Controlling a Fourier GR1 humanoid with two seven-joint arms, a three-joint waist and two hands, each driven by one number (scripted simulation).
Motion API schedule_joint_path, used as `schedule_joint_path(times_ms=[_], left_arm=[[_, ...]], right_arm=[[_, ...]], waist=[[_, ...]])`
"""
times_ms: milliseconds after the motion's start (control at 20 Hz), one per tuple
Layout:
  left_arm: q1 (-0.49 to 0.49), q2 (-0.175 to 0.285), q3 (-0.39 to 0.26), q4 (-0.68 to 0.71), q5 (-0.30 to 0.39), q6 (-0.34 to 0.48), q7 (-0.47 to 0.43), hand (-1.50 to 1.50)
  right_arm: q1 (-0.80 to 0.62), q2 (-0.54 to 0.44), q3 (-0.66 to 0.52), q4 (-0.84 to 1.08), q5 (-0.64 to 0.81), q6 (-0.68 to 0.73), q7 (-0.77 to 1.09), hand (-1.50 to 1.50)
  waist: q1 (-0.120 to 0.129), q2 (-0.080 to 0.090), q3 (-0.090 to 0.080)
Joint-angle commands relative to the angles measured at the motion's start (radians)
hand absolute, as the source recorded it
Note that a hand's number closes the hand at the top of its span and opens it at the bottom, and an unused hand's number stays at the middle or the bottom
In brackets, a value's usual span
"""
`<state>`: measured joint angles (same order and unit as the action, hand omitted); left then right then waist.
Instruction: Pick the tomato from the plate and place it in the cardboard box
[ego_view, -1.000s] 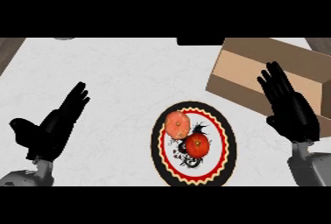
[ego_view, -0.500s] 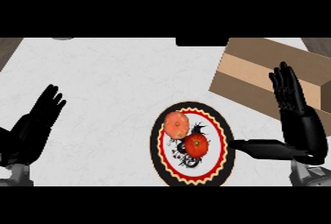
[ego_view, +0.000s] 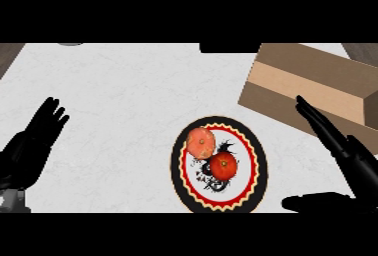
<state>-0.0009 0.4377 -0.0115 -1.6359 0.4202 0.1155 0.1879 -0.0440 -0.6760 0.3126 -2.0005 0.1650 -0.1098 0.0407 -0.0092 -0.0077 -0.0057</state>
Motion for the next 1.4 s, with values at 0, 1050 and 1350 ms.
schedule_joint_path(times_ms=[0,1050,1350], left_arm=[[-0.004,0.017,0.015,-0.004,0.003,-0.014,0.005,0.00],[0.050,-0.038,0.021,-0.063,-0.044,-0.039,0.024,0.00],[-0.038,-0.069,0.051,0.079,-0.061,-0.066,0.000,0.00]], right_arm=[[-0.055,-0.113,0.078,-0.064,0.138,0.096,0.258,-1.50],[-0.423,0.262,0.316,0.063,0.072,0.533,1.031,-1.50],[-0.411,0.243,0.231,0.016,0.034,0.614,1.041,-1.50]], waist=[[0.018,0.002,-0.002],[0.021,0.006,0.005],[0.007,0.008,0.005]])
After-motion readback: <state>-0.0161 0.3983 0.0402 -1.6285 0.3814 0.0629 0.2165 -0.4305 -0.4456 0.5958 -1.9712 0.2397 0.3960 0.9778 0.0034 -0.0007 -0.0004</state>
